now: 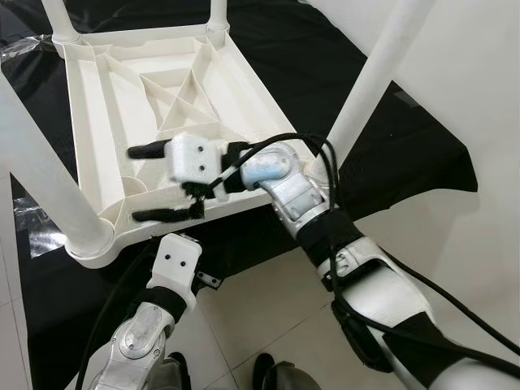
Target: Building children table
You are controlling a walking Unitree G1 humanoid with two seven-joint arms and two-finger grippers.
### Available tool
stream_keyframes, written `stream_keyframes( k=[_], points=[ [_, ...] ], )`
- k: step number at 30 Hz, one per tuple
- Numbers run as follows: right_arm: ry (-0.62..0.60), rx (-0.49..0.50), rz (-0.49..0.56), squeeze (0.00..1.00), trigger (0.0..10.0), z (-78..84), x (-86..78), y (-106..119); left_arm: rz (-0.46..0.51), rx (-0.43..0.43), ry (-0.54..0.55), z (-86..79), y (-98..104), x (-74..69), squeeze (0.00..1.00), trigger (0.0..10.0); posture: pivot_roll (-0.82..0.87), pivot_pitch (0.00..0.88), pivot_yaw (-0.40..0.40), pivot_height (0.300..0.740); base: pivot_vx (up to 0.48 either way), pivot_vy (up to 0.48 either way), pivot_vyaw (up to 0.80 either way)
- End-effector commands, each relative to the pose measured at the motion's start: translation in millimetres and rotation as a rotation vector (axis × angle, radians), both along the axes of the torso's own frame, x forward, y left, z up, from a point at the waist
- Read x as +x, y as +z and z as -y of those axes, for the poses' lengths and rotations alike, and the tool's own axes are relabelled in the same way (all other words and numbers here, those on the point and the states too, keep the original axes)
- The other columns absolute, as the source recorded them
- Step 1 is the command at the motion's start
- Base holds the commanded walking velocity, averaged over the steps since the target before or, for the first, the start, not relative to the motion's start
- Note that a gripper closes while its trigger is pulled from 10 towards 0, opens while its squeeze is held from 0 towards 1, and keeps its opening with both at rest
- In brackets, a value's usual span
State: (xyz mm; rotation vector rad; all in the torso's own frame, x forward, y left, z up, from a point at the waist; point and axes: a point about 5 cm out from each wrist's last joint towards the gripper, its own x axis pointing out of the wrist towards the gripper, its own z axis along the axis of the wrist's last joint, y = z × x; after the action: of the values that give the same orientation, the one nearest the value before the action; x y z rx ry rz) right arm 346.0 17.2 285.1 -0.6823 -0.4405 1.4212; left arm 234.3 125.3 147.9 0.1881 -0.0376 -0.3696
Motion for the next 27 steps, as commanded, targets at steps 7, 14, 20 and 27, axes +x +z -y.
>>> stream_keyframes(
  k=[7, 14, 20, 27],
  points=[
    [-0.184, 0.057, -0.127, 0.75, 10.0, 52.6, 18.8, -19.6, -0.220, -0.064, 0.005, -30.5, 32.3, -17.9, 0.00, 10.0, 0.18, 0.279, -0.119, 0.740, 0.000, 0.000, 0.00],
    [-0.248, 0.097, -0.180, 0.03, 10.0, 68.8, 20.7, -29.6, -0.340, 0.016, -0.026, -55.8, 38.2, -34.5, 0.00, 10.0, 0.18, 0.275, -0.101, 0.740, 0.000, 0.000, 0.00],
    [-0.397, 0.275, -0.227, 0.00, 10.0, 87.4, 27.7, -29.1, -0.350, 0.099, -0.092, -61.9, 52.5, -46.5, 0.00, 10.0, 0.18, 0.268, -0.106, 0.740, 0.000, 0.000, 0.00],
    [-0.490, 0.580, -0.428, 0.00, 10.0, 104.0, 26.2, -36.4, -0.086, 0.002, -0.018, -51.0, 79.2, -26.2, 0.00, 10.0, 0.17, 0.262, -0.110, 0.740, 0.000, 0.000, 0.00]
  ],
)
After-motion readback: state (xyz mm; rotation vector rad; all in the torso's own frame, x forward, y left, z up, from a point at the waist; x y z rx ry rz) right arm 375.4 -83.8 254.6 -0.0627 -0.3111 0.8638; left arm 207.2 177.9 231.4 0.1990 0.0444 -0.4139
